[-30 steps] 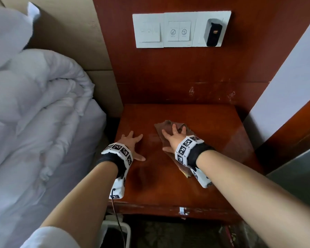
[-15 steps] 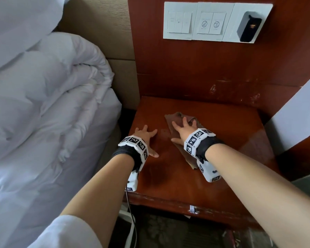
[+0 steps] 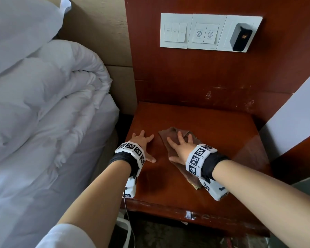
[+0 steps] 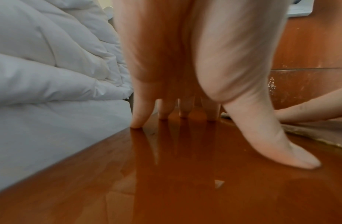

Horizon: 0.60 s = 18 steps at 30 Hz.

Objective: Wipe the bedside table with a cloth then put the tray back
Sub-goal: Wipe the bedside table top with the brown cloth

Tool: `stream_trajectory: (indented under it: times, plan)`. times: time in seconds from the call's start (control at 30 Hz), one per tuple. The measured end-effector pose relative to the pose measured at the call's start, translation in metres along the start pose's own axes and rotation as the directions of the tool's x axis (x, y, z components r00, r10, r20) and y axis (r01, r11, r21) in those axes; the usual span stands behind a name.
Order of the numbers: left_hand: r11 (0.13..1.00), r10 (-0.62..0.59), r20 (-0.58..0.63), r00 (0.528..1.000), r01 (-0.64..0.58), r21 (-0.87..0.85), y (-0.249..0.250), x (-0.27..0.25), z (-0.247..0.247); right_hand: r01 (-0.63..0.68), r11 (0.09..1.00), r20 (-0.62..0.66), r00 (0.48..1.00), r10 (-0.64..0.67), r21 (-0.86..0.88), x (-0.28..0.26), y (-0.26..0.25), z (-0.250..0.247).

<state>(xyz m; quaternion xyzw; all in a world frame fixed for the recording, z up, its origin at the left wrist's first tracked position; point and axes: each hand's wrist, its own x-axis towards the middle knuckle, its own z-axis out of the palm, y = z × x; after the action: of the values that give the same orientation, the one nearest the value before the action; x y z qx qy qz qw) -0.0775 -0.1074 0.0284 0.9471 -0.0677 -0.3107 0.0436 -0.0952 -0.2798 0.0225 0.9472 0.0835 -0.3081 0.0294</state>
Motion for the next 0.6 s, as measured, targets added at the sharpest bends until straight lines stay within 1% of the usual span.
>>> stream_trajectory:
  times: [0.2, 0.6]
  plan:
    - [1.0, 0.0, 0.016, 1.0, 0.0, -0.007, 0.001, 0.003, -0.002, 0.002, 1.0, 0.016, 1.0, -0.002, -0.003, 0.007, 0.0, -0.006]
    - [1.0, -0.009, 0.006, 1.0, 0.009, -0.025, 0.0, 0.011, -0.002, -0.022, 1.0, -0.045, 0.999, 0.022, 0.008, 0.045, -0.007, -0.027]
